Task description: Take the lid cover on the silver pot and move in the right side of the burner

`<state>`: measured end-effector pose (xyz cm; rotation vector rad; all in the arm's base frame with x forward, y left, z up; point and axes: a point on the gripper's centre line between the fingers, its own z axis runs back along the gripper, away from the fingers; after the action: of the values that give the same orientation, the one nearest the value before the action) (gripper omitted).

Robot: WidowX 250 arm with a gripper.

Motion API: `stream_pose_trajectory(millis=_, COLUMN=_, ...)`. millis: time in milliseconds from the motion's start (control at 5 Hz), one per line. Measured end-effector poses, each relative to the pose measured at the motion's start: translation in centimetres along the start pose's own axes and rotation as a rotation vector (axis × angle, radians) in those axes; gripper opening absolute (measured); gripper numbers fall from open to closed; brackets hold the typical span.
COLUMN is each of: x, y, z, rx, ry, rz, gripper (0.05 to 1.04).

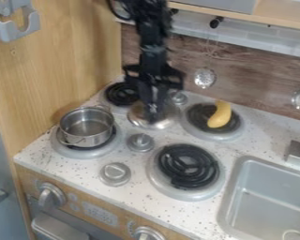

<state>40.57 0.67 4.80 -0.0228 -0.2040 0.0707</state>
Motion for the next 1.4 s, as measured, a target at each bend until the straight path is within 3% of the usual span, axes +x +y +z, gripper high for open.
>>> stream_pose_trajectory(millis=200, x=-0.6, y=-1.2, z=-0.5, rx=-0.003, ry=0.011, rz=-0.038, gripper=0.241)
stream_pose_trajectory(millis=400, x=-1.7, y=-3.4, z=-2.5, rx=-0.035, ry=0.077, rz=-0.096, gripper=0.241)
stream_pose_trajectory(millis=800, x=-2.1, y=-4.8, z=-5.8, rx=-0.038, ry=0.154, rz=-0.152, gripper=0.241)
stream_pose_trajectory(millis=1200, x=-2.3, y=-5.6, z=-6.7, rx=-0.031, ry=0.17, rz=-0.173, gripper=0.241)
stream_pose_trajectory(millis=1400, x=-2.4, y=-5.9, z=-6.8, rx=-0.032, ry=0.168, rz=-0.195, gripper=0.298)
